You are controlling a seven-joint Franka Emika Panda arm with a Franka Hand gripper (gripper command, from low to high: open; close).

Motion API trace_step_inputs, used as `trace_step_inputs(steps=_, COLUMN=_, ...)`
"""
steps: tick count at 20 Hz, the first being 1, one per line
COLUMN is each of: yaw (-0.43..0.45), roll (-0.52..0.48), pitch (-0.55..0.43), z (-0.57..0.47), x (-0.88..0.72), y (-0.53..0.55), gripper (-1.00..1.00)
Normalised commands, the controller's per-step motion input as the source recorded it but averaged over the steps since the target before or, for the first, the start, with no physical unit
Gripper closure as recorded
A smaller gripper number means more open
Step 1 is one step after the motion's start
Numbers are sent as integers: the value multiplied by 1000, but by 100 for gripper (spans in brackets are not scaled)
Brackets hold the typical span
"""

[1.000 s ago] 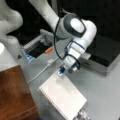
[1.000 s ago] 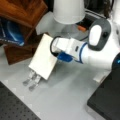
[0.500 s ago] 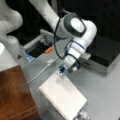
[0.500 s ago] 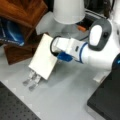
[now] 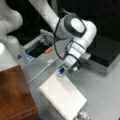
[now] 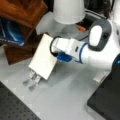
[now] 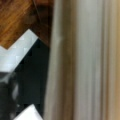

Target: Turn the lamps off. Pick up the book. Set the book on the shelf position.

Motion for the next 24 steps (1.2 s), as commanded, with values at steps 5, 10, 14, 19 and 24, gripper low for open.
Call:
trace_step_inputs(steps=5, yaw=-65, roll=-258, pitch=85, z=-120, x=382, y=183, gripper=100)
trace_step_inputs(steps=10, yaw=-64, roll=-271, pitch=83, z=-162, x=354, y=172, gripper=100)
trace_step_inputs(steps=14, yaw=-40, roll=-299, pitch=111, z=-135, x=359, y=155, gripper=100)
trace_step_inputs(steps=19, yaw=-2, roll=-374, pitch=177, z=5, x=400, y=143, gripper=100)
trace_step_inputs(steps=24, yaw=-7, roll=-437, pitch=235, z=229, x=421, y=185, gripper=100)
